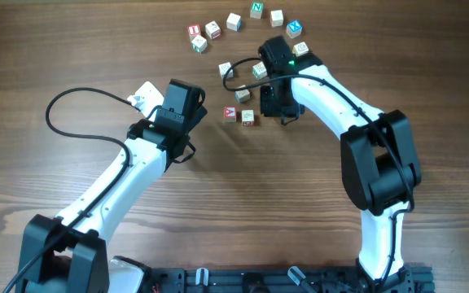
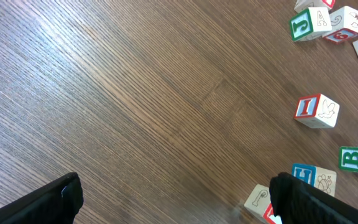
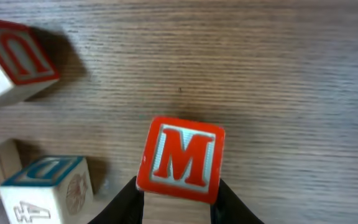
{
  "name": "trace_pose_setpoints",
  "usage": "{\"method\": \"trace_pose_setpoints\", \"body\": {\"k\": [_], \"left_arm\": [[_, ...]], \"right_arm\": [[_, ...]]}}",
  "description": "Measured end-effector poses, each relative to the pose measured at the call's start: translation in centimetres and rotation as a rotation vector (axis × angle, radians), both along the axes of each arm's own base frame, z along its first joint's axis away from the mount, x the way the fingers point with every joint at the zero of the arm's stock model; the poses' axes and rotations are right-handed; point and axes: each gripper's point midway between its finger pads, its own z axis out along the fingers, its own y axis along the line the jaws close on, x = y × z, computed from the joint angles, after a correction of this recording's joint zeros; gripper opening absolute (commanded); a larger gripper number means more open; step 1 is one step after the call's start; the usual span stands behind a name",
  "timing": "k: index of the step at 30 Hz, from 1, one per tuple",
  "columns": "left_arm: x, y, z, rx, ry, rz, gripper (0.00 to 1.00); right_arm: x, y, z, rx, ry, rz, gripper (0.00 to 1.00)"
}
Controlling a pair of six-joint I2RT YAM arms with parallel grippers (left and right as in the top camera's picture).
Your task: Form a horizontal line
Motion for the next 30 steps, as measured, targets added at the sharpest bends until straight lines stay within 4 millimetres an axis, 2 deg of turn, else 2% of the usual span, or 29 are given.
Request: {"method": "trace_pose_setpoints", "body": {"k": [3, 4, 6, 10, 18, 19, 21, 22, 25, 26, 28, 29, 30], "left_arm": [[0.0, 0.0, 0.0, 0.001, 0.000, 0.000, 1.00], [0.0, 0.0, 0.0, 0.001, 0.000, 0.000, 1.00], [0.0, 0.1, 0.0, 0.003, -0.001, 0.002, 1.00], [0.0, 0.1, 0.0, 0.006, -0.002, 0.004, 1.00], [-0.1, 0.1, 0.0, 0.007, 0.001, 0.004, 1.00], [-0.1, 0.2, 0.0, 0.007, 0.003, 0.004, 1.00], [-0.1, 0.4, -0.1, -0.001, 0.008, 0.008, 1.00], [-0.1, 0.5, -0.2, -0.005, 0.011, 0.012, 1.00], [-0.1, 1.3, -0.4, -0.021, 0.028, 0.031, 1.00], [-0.2, 1.6, -0.5, -0.026, 0.034, 0.038, 1.00], [-0.3, 2.0, -0.6, -0.031, 0.046, 0.046, 1.00], [-0.3, 2.1, -0.7, -0.037, 0.050, 0.048, 1.00], [-0.3, 2.1, -0.7, -0.043, 0.052, 0.048, 1.00]], "right_arm": [[0.3, 0.4, -0.2, 0.032, -0.016, -0.032, 0.30], [0.2, 0.5, -0.3, 0.039, -0.012, -0.039, 0.33], [-0.2, 0.6, -0.5, 0.050, 0.003, -0.046, 0.47], [-1.5, 0.8, -1.3, 0.073, 0.053, -0.054, 0.82], [-2.2, 1.1, -0.8, 0.098, 0.083, -0.069, 0.98], [-2.2, 1.0, -0.5, 0.098, 0.080, -0.070, 0.99], [-1.9, 1.0, 1.4, 0.108, 0.041, -0.072, 0.99], [-1.7, 1.0, 2.6, 0.115, 0.011, -0.074, 0.96], [-0.7, 0.9, 7.2, 0.139, -0.110, -0.065, 0.60], [0.0, 1.0, 9.0, 0.157, -0.167, -0.058, 0.43], [1.2, 1.4, 11.5, 0.183, -0.258, -0.030, 0.29], [2.0, 1.8, 12.3, 0.198, -0.295, -0.023, 0.23], [2.4, 2.0, 12.5, 0.209, -0.315, -0.014, 0.21]]}}
